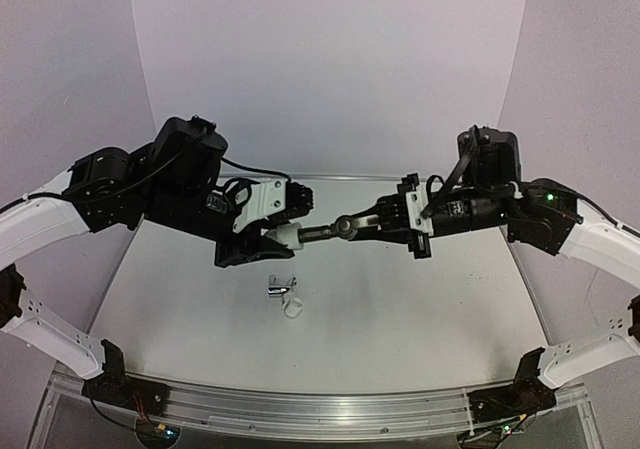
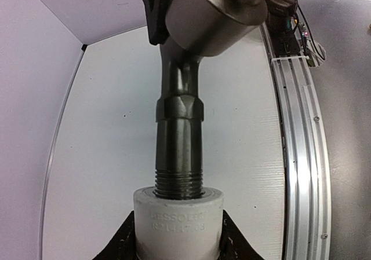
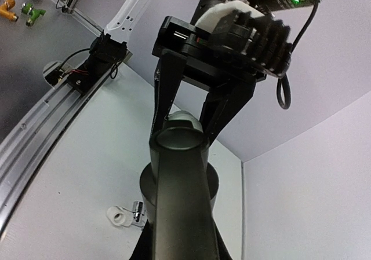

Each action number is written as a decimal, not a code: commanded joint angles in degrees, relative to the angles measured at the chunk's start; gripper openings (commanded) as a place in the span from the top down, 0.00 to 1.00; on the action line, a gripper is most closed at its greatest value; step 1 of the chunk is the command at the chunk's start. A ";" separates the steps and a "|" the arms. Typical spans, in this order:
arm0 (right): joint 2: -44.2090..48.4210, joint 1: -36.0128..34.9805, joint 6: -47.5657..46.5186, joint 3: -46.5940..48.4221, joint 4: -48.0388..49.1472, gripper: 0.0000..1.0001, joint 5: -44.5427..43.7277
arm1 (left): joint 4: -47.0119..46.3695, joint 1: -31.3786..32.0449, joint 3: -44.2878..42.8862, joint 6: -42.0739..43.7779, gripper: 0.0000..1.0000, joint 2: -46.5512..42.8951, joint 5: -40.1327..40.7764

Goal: Install the water faucets

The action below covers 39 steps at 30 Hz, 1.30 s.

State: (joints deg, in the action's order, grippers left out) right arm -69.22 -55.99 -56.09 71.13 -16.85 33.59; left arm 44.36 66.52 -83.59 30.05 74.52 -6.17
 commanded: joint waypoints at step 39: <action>-11.33 5.27 50.79 17.27 3.22 1.00 4.54 | -21.14 2.73 6.56 25.62 0.79 -3.50 23.84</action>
State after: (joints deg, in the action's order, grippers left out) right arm -81.62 -49.76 0.73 85.78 -20.20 38.35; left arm 30.83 67.38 -77.64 54.33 71.82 20.36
